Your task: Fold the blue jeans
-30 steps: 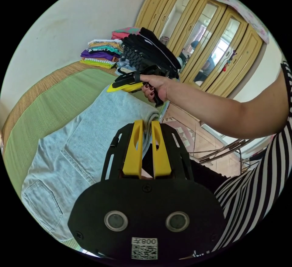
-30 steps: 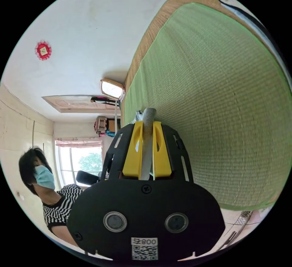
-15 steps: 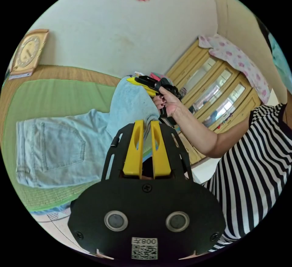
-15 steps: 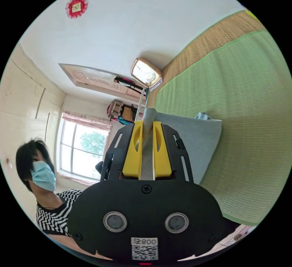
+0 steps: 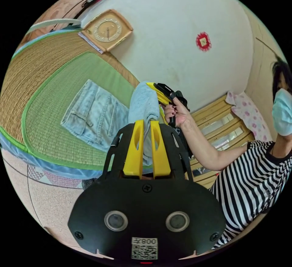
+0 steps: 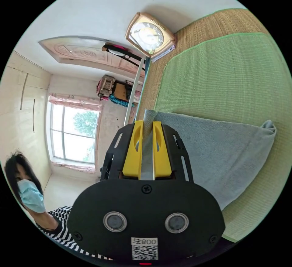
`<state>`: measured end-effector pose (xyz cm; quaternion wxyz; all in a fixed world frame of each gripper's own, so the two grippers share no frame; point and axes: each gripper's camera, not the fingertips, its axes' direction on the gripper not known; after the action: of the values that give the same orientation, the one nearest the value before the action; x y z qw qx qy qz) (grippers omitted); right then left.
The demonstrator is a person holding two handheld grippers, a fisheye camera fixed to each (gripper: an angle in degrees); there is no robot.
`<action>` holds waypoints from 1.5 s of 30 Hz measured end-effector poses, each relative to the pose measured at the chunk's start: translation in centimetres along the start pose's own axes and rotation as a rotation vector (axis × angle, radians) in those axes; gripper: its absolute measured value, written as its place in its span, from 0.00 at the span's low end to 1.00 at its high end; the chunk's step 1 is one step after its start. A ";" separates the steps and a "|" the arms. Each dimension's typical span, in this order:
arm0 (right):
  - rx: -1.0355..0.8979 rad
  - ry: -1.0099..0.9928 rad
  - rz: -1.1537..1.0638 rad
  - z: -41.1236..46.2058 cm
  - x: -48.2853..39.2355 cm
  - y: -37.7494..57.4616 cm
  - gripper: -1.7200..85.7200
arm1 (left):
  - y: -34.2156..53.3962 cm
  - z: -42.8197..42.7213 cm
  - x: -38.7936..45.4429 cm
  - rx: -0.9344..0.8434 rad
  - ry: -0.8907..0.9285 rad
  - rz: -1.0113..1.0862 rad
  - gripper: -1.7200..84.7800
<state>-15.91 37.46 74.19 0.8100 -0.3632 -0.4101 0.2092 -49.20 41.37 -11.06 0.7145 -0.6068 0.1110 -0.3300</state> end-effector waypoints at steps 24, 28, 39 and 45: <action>-0.155 0.165 -0.033 21.2 -5.4 -10.0 0.09 | -3.0 -12.8 -11.5 0.122 -0.024 -0.230 0.06; -0.177 0.177 -0.046 23.4 -5.8 -10.9 0.10 | -2.7 -13.9 -12.5 0.128 -0.013 -0.278 0.06; -0.233 0.112 -0.165 25.9 -6.8 -12.0 0.03 | -0.9 -17.5 -9.1 0.235 -0.149 -0.250 0.03; -0.308 0.302 -0.263 29.3 -7.9 -12.2 0.02 | -3.7 -13.9 -5.8 0.079 -0.275 -0.089 0.02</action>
<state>-43.90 36.74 91.13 0.8175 -0.4529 -0.3553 -0.0197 -62.64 33.69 -12.34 0.7308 -0.6222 -0.0280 -0.2794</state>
